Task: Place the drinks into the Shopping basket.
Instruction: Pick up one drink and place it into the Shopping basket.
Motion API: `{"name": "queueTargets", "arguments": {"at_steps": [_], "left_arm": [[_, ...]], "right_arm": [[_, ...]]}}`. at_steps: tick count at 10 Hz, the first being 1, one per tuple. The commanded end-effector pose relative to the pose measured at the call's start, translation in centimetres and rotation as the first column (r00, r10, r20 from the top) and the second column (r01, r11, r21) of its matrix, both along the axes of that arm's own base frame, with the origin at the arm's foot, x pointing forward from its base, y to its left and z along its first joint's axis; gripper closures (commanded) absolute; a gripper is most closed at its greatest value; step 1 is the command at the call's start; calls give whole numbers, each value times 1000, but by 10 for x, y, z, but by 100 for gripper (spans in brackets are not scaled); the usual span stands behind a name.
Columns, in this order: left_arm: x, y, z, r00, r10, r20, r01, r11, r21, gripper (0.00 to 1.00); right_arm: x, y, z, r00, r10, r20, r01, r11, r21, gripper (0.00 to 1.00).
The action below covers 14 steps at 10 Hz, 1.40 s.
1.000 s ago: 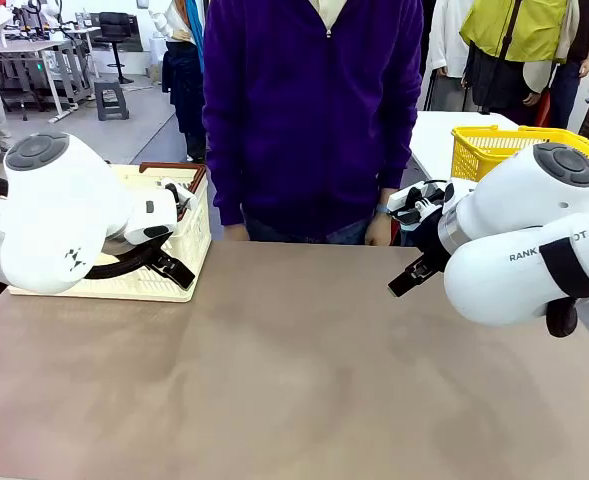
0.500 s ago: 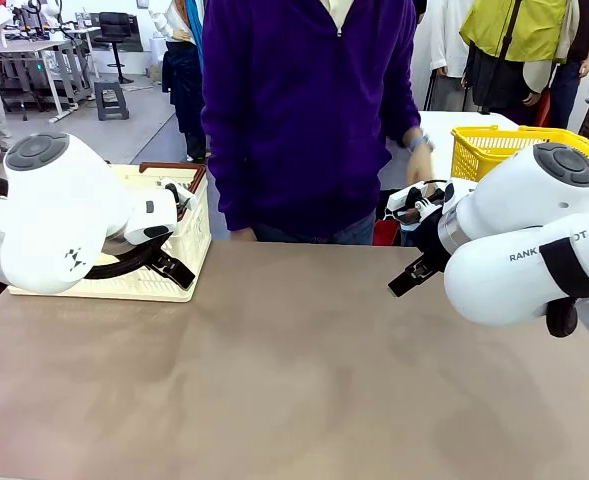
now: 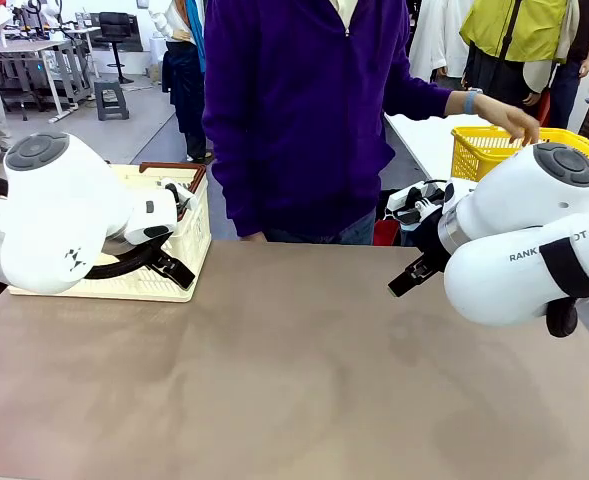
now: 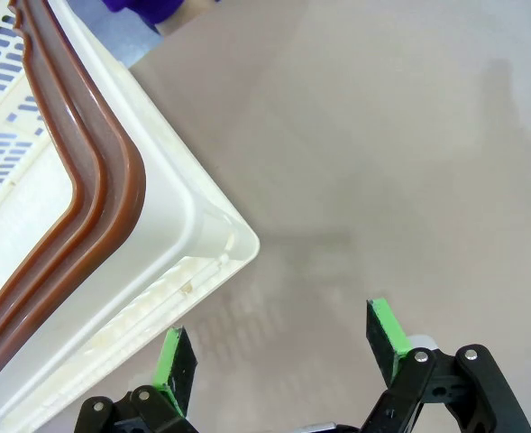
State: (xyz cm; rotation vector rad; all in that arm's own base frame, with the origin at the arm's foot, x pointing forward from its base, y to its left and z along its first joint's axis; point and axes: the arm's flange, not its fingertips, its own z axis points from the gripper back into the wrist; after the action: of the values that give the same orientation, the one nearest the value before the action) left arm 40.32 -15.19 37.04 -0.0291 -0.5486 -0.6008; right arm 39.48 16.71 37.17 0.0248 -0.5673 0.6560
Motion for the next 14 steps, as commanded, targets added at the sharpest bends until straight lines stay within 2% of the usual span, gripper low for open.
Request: {"name": "queueTargets", "arguments": {"at_steps": [1, 2, 3, 4, 5, 6, 7, 8, 9, 10, 11, 12, 13, 14], "left_arm": [[0, 0, 0, 1000, 0, -1, 0, 1000, 0, 0], [0, 0, 0, 1000, 0, 0, 0, 1000, 0, 0], [-19, 20, 21, 993, -75, -95, 68, 995, -74, 0], [-37, 36, 50, 955, -44, -295, -8, 985, -172, 0], [-53, 55, 70, 946, -82, -314, -13, 957, -289, 0], [-68, 91, 106, 929, -144, -341, -33, 885, -465, 0], [-78, 124, 133, 943, -144, -301, -58, 818, -572, 0], [-84, 165, 155, 964, -101, -245, -82, 764, -640, 0], [-84, 220, 168, 980, -49, -193, -105, 696, -710, 0], [-83, 276, 167, 981, 37, -192, -177, 588, -789, 0], [-84, 336, 146, 969, 109, -223, -249, 436, -865, 0], [-90, 375, 124, 945, 195, -263, -313, 306, -899, 0], [-97, 398, 102, 914, 287, -287, -352, 206, -913, 0], [-102, 407, 89, 897, 336, -288, -351, 143, -925, 0]], "right_arm": [[0, 0, 0, 1000, -1, 0, 1, 1000, 1, 0], [0, 0, 0, 1000, 0, 0, 0, 1000, 0, 0], [-14, -20, 9, 983, -13, -183, 35, 992, 120, 0], [-19, -47, 29, 920, -163, -356, 240, 953, 184, 0], [-28, -78, 54, 889, -115, -442, 288, 893, 346, 0], [-40, -125, 91, 866, -153, -476, 389, 803, 451, 0], [-50, -169, 116, 874, -97, -477, 396, 710, 582, 0], [-63, -214, 136, 888, -116, -444, 416, 610, 674, 0], [-79, -257, 146, 888, -180, -423, 452, 510, 732, 0], [-93, -303, 146, 865, -249, -435, 500, 388, 774, 0], [-108, -350, 132, 813, -328, -482, 563, 228, 794, 0], [-123, -377, 115, 768, -382, -513, 590, 113, 799, 0], [-134, -390, 98, 722, -428, -545, 615, 35, 788, 0], [-140, -390, 87, 677, -492, -547, 632, 9, 775, 0]]}}
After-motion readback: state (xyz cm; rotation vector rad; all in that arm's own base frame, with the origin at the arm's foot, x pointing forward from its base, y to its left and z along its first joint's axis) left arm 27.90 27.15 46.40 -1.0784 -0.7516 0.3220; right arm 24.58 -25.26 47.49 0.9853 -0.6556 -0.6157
